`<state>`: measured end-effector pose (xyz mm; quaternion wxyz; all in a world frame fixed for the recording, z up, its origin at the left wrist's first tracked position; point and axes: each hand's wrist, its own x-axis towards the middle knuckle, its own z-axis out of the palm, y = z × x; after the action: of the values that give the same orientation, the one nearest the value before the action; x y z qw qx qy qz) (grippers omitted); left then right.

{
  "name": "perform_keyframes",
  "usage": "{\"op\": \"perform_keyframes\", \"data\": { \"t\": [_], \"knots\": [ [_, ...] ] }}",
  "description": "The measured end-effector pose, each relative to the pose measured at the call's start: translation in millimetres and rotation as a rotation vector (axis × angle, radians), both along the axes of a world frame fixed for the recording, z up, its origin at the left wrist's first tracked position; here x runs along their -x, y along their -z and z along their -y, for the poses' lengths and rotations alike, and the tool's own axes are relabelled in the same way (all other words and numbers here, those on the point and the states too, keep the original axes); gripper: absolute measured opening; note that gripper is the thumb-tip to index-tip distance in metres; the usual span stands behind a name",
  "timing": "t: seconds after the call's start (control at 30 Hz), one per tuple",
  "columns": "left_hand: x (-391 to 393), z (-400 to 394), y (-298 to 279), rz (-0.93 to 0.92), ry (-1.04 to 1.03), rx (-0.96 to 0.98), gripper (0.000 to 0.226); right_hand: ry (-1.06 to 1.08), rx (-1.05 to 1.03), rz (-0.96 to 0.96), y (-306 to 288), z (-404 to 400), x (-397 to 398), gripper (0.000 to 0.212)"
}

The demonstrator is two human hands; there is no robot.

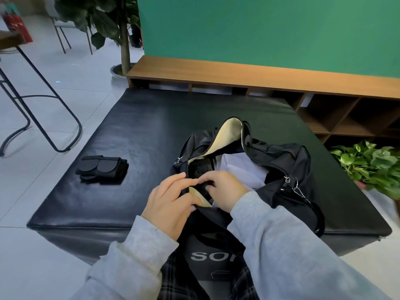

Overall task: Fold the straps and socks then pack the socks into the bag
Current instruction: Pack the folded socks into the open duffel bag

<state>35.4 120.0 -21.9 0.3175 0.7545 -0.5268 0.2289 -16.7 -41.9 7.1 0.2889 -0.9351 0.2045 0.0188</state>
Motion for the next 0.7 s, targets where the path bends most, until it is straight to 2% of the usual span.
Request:
{"op": "perform_keyframes", "data": {
  "t": [0.1,0.23,0.33,0.5,0.7],
  "knots": [
    [-2,-1,0,-0.014,-0.007,-0.022,0.015,-0.005,0.1,-0.046,3,1,-2,0.037],
    [-4,-5,2,-0.037,0.016,-0.013,0.013,0.045,0.137,0.061,10,-1,1,0.034],
    [-4,-4,2,-0.051,0.03,-0.019,0.013,0.022,0.117,-0.032,14,-9,3,0.032],
    [-9,-6,10,-0.084,0.043,-0.036,0.015,0.175,-0.031,0.299,-4,-15,6,0.031],
    [-17,-11,12,-0.163,0.051,-0.032,0.018,0.054,-0.059,0.459,-23,-43,4,0.026]
  ]
}}
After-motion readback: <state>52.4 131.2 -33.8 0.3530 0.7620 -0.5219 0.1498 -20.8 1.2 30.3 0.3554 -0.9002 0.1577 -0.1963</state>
